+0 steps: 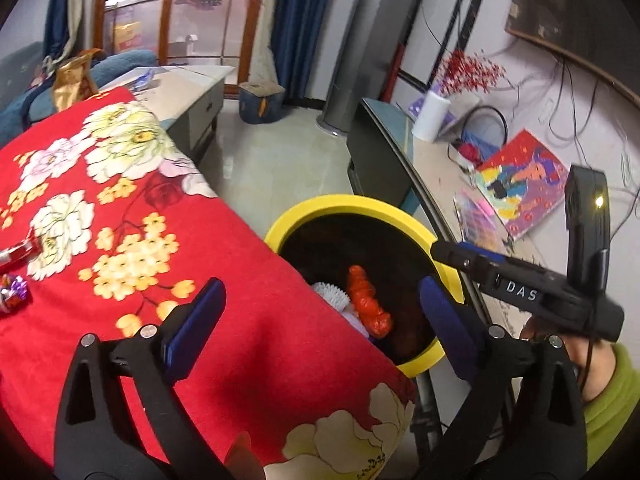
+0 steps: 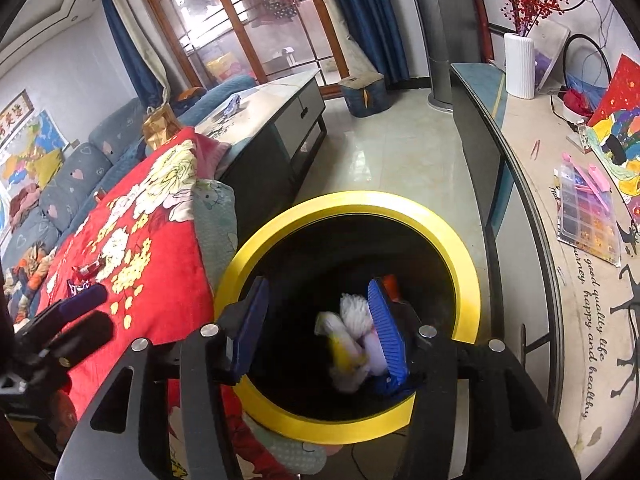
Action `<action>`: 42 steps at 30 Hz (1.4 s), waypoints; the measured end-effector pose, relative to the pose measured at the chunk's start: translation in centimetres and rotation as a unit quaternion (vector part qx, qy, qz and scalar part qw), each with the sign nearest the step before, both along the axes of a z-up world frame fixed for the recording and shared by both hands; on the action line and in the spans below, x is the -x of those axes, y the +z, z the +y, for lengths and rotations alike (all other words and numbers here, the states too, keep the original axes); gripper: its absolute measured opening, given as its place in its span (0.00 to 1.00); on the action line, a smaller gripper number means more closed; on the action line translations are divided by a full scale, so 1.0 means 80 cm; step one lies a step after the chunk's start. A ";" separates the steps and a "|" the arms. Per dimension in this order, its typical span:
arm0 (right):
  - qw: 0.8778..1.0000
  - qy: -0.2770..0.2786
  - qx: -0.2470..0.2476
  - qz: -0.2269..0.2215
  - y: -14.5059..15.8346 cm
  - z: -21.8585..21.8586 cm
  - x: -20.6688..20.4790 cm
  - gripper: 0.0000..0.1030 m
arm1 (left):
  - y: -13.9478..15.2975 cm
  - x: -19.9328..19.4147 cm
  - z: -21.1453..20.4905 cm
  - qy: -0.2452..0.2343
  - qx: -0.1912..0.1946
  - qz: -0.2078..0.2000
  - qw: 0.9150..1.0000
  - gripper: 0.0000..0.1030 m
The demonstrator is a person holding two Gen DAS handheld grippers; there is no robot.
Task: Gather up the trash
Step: 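Open both grippers to drop the wrapper and red bag into the bin, then lift both open grippers away from the bin, then move both open grippers over the bedspread toward the red tube and purple wrapper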
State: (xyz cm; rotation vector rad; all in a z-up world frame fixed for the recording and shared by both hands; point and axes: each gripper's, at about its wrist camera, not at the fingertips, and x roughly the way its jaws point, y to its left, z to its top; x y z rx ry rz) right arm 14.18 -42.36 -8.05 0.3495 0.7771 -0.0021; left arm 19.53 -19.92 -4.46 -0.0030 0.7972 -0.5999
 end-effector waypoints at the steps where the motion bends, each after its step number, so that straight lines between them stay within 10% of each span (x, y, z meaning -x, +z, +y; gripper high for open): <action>1: 1.000 0.000 0.000 -0.001 0.000 0.000 0.000 0.50 | 0.002 0.001 0.004 0.006 0.003 -0.001 1.000 0.89; 42: 0.990 0.113 0.023 -0.083 0.064 0.152 0.003 0.61 | 0.059 0.055 0.181 0.173 0.054 -0.078 0.980 0.89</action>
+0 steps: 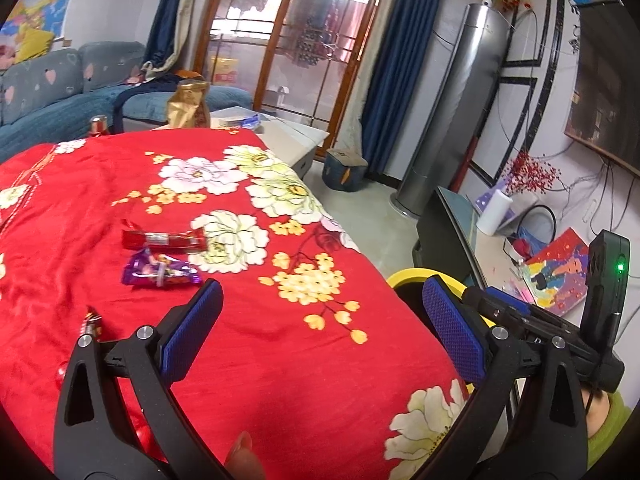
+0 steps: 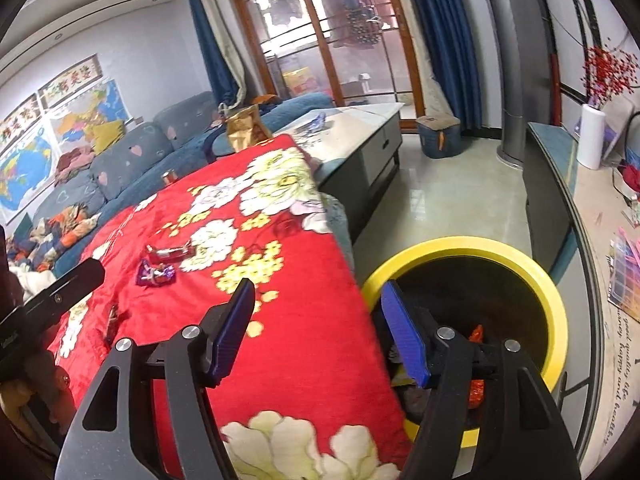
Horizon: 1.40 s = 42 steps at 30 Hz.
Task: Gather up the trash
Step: 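Move both open grippers over the bedspread toward the red tube and purple wrapper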
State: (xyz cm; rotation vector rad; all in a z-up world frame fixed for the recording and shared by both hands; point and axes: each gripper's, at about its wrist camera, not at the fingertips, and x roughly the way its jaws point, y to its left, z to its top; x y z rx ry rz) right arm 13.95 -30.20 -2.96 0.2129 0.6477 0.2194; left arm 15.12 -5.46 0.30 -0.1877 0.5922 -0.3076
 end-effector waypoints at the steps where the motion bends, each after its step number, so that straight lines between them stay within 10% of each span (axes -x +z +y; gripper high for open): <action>1: 1.000 0.004 0.001 0.000 0.000 0.006 0.000 0.61 | 0.000 0.002 0.005 0.005 0.001 -0.001 1.000 0.89; 42: 0.973 0.227 0.010 0.052 -0.016 0.259 -0.121 0.62 | -0.048 0.050 0.200 0.181 0.020 0.068 0.981 0.89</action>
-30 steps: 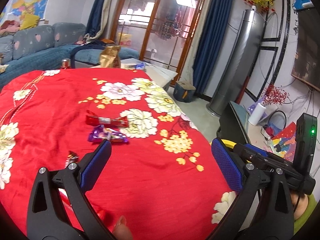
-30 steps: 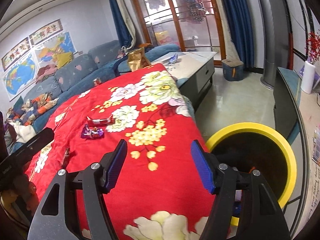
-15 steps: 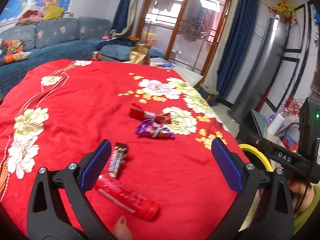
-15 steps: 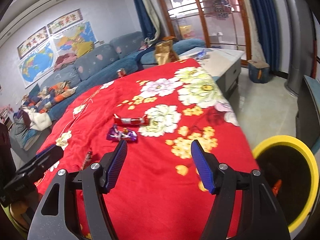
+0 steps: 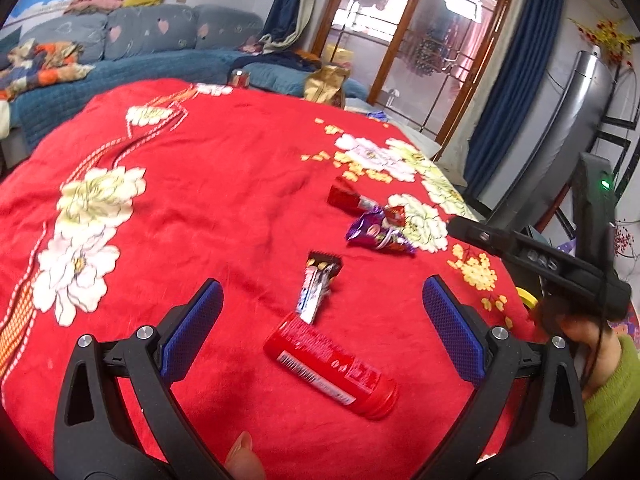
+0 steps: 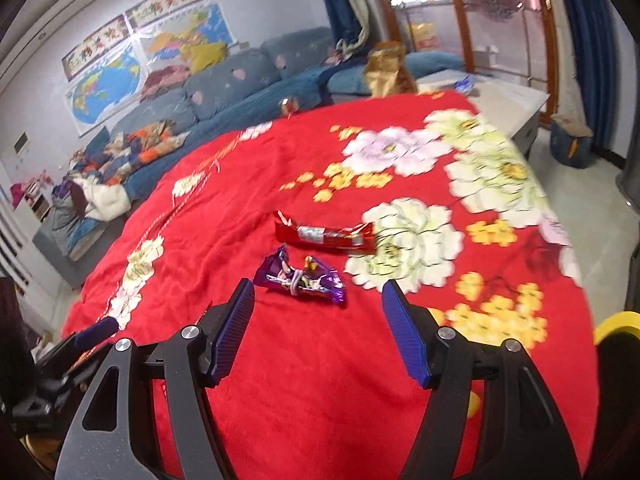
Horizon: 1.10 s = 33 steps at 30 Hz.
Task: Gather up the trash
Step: 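Move both open grippers over the bedspread toward the red tube and purple wrapper, then grasp the red cylindrical tube with the left gripper while the right gripper grasps the purple candy wrapper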
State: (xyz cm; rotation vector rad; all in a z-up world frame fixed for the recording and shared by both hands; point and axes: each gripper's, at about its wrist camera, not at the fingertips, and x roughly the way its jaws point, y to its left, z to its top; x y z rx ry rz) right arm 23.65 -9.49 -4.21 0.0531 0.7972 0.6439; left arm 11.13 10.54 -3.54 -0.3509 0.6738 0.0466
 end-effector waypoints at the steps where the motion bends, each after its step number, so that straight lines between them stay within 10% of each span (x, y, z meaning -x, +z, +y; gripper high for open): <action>1: 1.000 0.004 0.003 0.005 -0.004 0.007 -0.006 0.62 | -0.004 0.000 0.001 -0.001 0.004 0.004 1.000 0.89; 18: 0.996 0.034 0.034 0.076 -0.073 0.067 -0.071 0.68 | -0.062 -0.005 -0.018 -0.021 0.052 0.075 0.996 0.80; 33: 0.996 0.022 -0.016 0.090 -0.073 0.035 -0.042 0.27 | -0.065 0.009 -0.017 -0.027 0.048 0.092 0.994 0.42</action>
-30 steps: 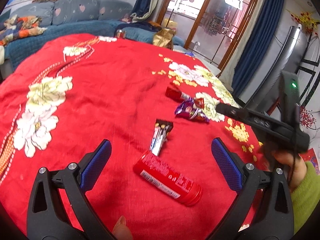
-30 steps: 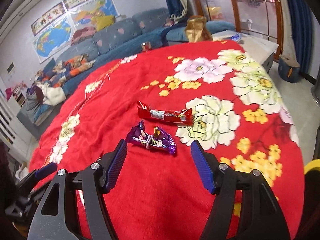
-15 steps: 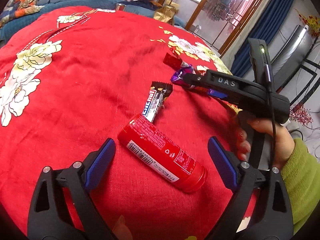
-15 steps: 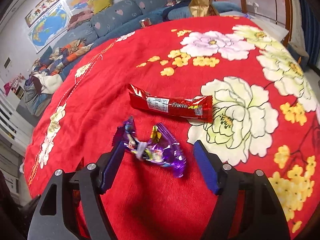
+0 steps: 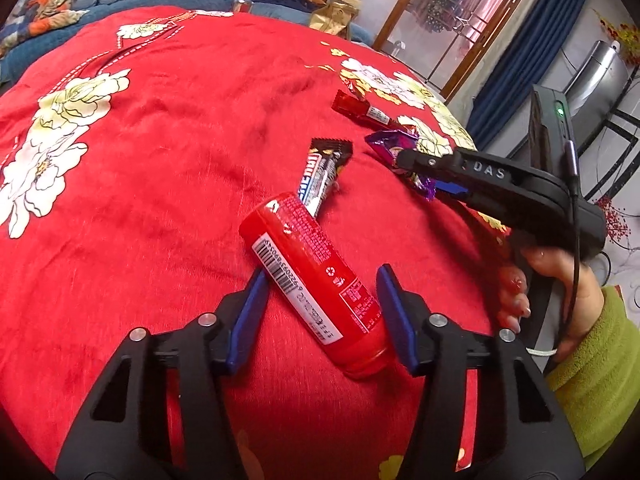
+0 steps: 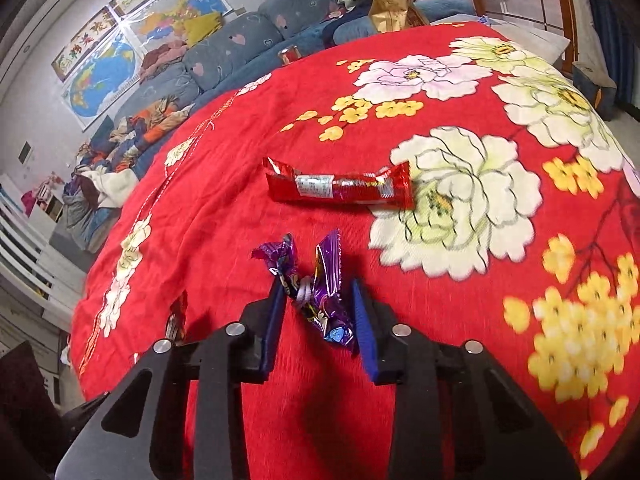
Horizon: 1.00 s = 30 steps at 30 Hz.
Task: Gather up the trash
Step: 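Grasp the red cylindrical tube with the left gripper while the right gripper grasps the purple candy wrapper, then carry the red tube and purple wrapper over the yellow-rimmed bin with both grippers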
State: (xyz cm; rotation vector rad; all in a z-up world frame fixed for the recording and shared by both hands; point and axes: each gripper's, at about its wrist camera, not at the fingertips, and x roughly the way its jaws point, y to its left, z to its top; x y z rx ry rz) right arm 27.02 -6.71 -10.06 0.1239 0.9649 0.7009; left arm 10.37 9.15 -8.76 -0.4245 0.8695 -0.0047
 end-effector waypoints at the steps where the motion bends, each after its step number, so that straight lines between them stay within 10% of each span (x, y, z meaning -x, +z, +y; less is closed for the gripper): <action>1: 1.000 -0.003 -0.001 -0.001 0.000 -0.004 0.005 0.26 | 0.000 0.000 0.000 -0.002 0.001 0.001 1.000 0.40; 30: 0.995 -0.092 -0.025 -0.041 0.025 -0.144 0.092 0.24 | 0.066 0.003 -0.083 -0.084 -0.030 -0.081 0.993 0.29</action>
